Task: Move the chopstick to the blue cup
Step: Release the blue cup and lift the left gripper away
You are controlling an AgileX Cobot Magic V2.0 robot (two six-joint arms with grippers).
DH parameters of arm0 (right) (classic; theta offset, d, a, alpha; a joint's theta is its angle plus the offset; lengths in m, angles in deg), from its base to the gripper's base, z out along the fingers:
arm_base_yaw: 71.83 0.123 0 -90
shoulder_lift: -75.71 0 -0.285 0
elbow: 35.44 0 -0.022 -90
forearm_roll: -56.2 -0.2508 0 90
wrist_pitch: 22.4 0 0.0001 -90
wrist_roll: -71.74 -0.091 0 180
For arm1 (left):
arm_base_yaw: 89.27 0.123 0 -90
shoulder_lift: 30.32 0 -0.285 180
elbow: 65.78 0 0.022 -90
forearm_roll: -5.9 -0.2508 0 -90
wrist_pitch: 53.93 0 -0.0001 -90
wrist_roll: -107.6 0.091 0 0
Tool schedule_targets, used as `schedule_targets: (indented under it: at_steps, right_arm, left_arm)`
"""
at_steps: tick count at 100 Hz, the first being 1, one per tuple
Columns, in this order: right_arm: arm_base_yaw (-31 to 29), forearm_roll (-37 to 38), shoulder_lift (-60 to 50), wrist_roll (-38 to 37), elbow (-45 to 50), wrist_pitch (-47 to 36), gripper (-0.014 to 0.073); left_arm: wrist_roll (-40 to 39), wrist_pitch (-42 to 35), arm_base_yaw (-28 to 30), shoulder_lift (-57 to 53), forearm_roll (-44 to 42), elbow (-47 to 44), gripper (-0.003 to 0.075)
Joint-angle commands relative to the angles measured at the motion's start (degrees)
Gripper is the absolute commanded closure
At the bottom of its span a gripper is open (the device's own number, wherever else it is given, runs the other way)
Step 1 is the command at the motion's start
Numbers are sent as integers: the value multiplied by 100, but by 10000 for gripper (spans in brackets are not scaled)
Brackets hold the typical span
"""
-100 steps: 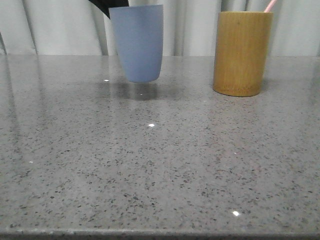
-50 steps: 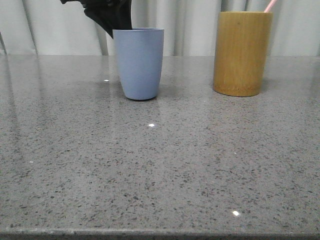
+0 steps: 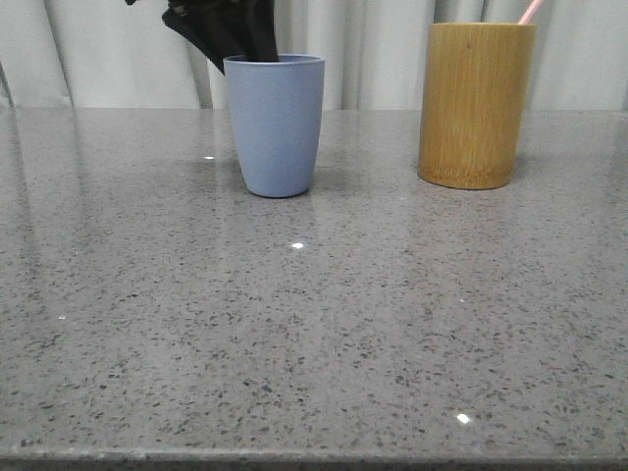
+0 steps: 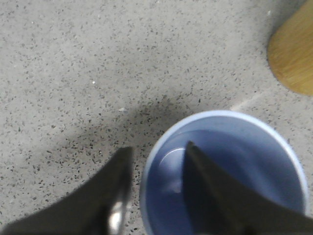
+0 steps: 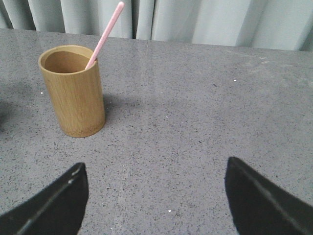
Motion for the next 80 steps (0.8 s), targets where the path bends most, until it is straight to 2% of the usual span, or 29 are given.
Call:
schedule_targets:
  at_steps: [1, 8, 36, 65, 80]
  right_arm:
    - [-28, 59, 83, 18, -184, -438, 22]
    - [-28, 59, 83, 18, -184, -438, 22]
    - [-28, 59, 83, 18, -184, -438, 22]
    - [-28, 59, 83, 18, -184, -438, 22]
    - [-28, 59, 83, 18, -184, -438, 22]
  left_arm:
    - [-72, -143, -55, -266, 118, 253, 270]
    - [-72, -95, -55, -288, 146, 295, 221]
    - [-327, 607, -18, -405, 80, 737, 219]
    - [-783, 710, -18, -1173, -1079, 707, 219]
    - [-795, 585, -18, -1773, -1337, 287, 219]
